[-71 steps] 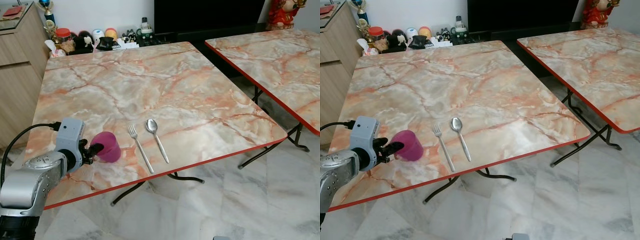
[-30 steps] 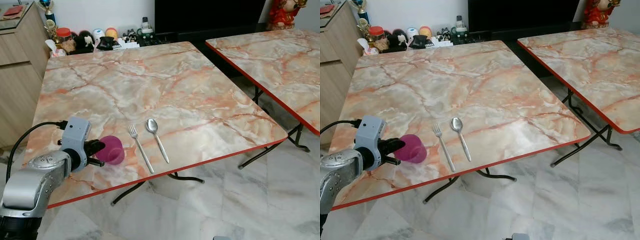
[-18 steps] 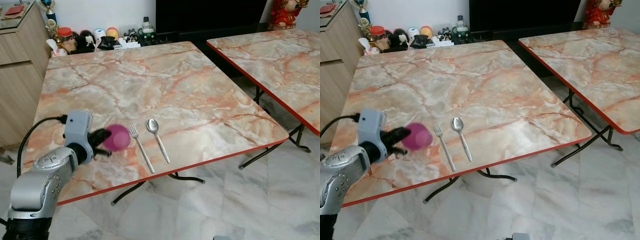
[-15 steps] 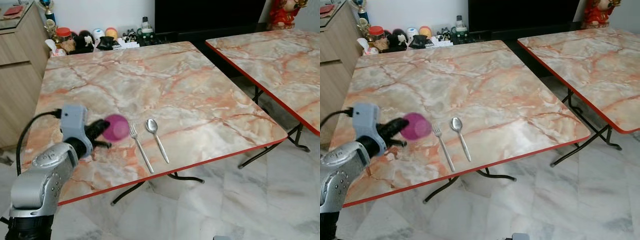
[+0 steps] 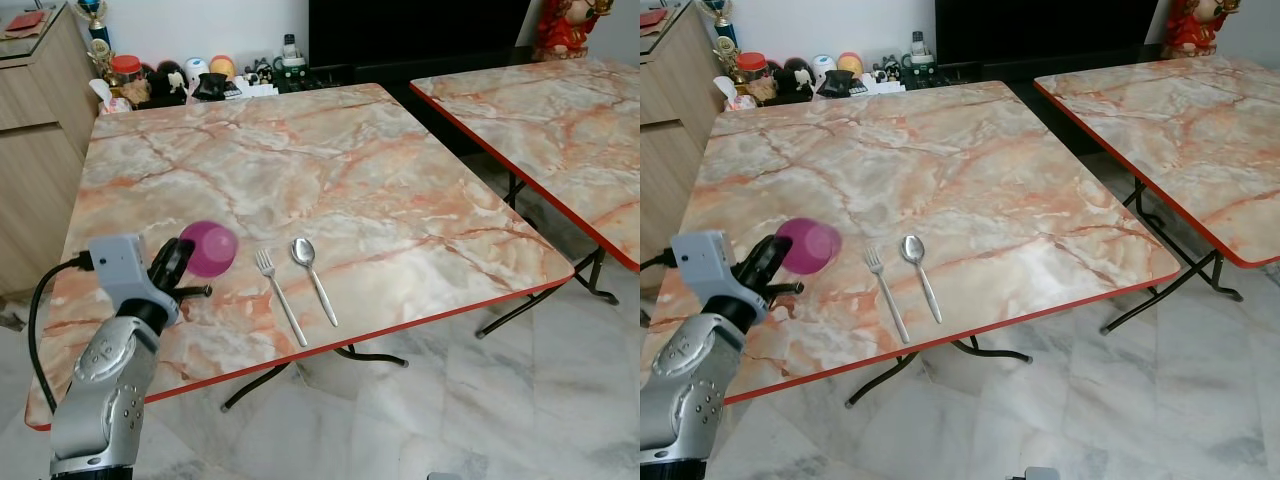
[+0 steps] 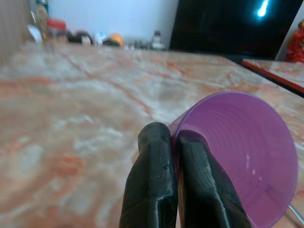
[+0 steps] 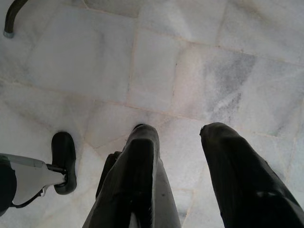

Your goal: Setting the table

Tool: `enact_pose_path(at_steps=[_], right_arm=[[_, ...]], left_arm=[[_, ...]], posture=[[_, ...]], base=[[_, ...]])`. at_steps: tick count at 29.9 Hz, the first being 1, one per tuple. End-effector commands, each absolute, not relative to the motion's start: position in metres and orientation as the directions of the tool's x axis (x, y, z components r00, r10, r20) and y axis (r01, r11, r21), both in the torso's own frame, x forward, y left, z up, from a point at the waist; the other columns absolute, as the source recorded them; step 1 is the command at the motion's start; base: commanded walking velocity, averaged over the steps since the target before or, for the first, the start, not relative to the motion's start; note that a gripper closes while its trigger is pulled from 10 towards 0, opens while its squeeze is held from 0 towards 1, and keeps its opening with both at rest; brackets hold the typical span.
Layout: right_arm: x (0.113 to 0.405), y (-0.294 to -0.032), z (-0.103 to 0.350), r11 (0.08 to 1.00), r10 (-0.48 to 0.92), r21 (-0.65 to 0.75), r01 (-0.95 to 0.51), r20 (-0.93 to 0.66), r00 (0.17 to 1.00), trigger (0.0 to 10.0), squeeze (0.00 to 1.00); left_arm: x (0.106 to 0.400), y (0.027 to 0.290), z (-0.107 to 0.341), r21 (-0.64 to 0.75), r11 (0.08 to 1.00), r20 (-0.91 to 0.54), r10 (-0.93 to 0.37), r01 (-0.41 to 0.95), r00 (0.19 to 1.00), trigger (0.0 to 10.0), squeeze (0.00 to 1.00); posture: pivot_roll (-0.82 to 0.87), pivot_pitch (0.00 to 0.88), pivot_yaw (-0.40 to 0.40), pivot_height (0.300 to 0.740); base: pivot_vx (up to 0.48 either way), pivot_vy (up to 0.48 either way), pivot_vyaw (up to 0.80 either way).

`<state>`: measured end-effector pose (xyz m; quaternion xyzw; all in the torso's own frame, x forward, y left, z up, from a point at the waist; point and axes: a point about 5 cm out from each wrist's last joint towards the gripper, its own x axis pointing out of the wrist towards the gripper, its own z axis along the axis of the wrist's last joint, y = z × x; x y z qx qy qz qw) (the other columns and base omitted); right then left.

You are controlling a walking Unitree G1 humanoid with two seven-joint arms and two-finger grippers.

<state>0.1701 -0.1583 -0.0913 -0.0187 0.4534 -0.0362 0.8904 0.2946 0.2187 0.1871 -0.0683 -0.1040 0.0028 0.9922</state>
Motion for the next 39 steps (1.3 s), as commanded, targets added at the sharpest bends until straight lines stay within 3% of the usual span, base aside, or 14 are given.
enact_pose_path(at_steps=[1, 10, 13, 39], right_arm=[[0.161, -0.158, -0.095, 0.997, -0.077, -0.065, 0.041, -0.824, 0.562, 10.0, 0.0], [0.164, -0.159, -0.094, 0.997, -0.074, -0.07, 0.03, -0.821, 0.567, 10.0, 0.0], [0.165, -0.159, -0.094, 0.997, -0.077, -0.071, 0.033, -0.818, 0.569, 10.0, 0.0], [0.165, -0.159, -0.093, 0.996, -0.085, -0.073, 0.044, -0.815, 0.573, 10.0, 0.0]], left_arm=[[0.292, 0.22, 0.184, -0.07, 0.998, 0.224, 0.013, 0.003, 0.974, 10.0, 0.0], [0.288, 0.226, 0.191, 0.039, 0.999, 0.332, -0.038, 0.027, 0.942, 10.0, 0.0], [0.289, 0.218, 0.188, 0.183, 0.98, 0.32, -0.136, 0.08, 0.938, 10.0, 0.0], [0.284, 0.214, 0.166, 0.118, 0.99, 0.294, -0.115, 0.083, 0.949, 10.0, 0.0]], posture=[[0.13, 0.077, -0.01, 0.74], [0.14, 0.108, -0.03, 0.74], [0.13, 0.119, -0.028, 0.74], [0.13, 0.11, -0.025, 0.74]], base=[[0.0, 0.0, 0.0], [0.0, 0.0, 0.0], [0.0, 0.0, 0.0], [0.0, 0.0, 0.0]])
